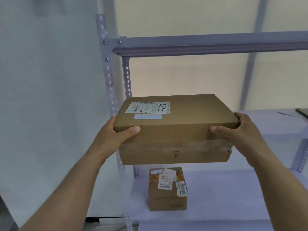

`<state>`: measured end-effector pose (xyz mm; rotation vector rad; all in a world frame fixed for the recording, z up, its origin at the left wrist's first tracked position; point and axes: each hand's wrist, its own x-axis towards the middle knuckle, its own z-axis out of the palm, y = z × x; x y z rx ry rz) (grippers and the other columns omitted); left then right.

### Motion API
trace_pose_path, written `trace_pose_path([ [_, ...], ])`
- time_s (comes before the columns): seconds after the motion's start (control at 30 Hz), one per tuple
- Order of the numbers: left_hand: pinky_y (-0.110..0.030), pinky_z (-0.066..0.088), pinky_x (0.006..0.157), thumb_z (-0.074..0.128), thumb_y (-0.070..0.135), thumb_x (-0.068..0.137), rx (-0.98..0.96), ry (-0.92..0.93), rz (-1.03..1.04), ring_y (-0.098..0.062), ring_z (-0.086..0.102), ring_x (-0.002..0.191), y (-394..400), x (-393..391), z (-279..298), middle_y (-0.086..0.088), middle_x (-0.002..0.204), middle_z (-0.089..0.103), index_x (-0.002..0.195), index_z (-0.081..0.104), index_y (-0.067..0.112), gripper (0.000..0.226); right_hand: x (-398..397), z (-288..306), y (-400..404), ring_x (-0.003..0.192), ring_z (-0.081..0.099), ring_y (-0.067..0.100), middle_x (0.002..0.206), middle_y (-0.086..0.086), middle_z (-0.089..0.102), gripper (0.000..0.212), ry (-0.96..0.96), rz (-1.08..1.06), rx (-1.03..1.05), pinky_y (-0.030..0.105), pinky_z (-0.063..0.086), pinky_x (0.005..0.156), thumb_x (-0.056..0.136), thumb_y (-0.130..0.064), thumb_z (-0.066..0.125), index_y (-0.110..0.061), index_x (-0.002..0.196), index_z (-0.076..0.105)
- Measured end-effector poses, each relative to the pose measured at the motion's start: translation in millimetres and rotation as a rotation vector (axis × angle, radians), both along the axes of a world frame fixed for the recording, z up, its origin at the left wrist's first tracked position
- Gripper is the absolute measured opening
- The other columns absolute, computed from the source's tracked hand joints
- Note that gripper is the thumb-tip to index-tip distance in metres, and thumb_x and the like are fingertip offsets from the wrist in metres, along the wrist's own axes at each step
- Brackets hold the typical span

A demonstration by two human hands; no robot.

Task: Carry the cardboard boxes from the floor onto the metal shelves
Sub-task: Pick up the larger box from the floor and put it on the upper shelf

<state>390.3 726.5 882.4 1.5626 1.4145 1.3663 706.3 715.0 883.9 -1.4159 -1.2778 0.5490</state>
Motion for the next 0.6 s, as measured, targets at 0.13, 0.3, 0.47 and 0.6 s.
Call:
trace_pose_path([
  [0.13, -0.033, 0.053, 0.081, 0.075, 0.042, 0.068, 0.008, -0.002, -0.028, -0.011, 0.062, 0.098, 38.4, 13.2, 4.3, 0.014, 0.107, 0.063, 0.112, 0.050, 0.040, 0.051, 10.4, 5.9, 26.2, 0.098, 0.055, 0.022, 0.114, 0.002, 0.055, 0.072, 0.016, -0.031, -0.013, 0.030, 0.044, 0.068, 0.071, -0.028, 0.077, -0.016, 0.132, 0.041],
  [0.3, -0.041, 0.053, 0.089, 0.075, 0.048, 0.065, -0.026, 0.038, -0.042, -0.015, 0.063, 0.100, 77.2, 22.5, 6.2, 0.010, 0.110, 0.064, 0.114, 0.050, 0.041, 0.055, 21.5, 3.8, 56.7, 0.092, 0.057, 0.019, 0.112, 0.001, 0.057, 0.072, 0.017, -0.053, -0.035, 0.028, 0.044, 0.064, 0.071, -0.028, 0.076, -0.015, 0.132, 0.041],
  [0.47, -0.043, 0.052, 0.091, 0.073, 0.047, 0.068, -0.048, 0.061, -0.002, -0.015, 0.061, 0.099, 101.7, 31.8, 5.4, 0.008, 0.109, 0.062, 0.118, 0.048, 0.036, 0.057, 27.6, 2.0, 89.5, 0.097, 0.057, 0.021, 0.114, 0.001, 0.057, 0.073, 0.006, -0.027, -0.063, 0.028, 0.044, 0.066, 0.072, -0.030, 0.076, -0.015, 0.133, 0.040],
  [0.6, -0.043, 0.051, 0.091, 0.073, 0.046, 0.069, -0.061, 0.048, 0.045, -0.014, 0.061, 0.098, 112.2, 36.6, 3.0, 0.009, 0.107, 0.061, 0.121, 0.048, 0.035, 0.059, 31.1, 3.9, 115.0, 0.101, 0.056, 0.023, 0.118, 0.001, 0.055, 0.078, -0.019, -0.001, -0.074, 0.034, 0.045, 0.077, 0.071, -0.031, 0.076, -0.015, 0.137, 0.037],
])
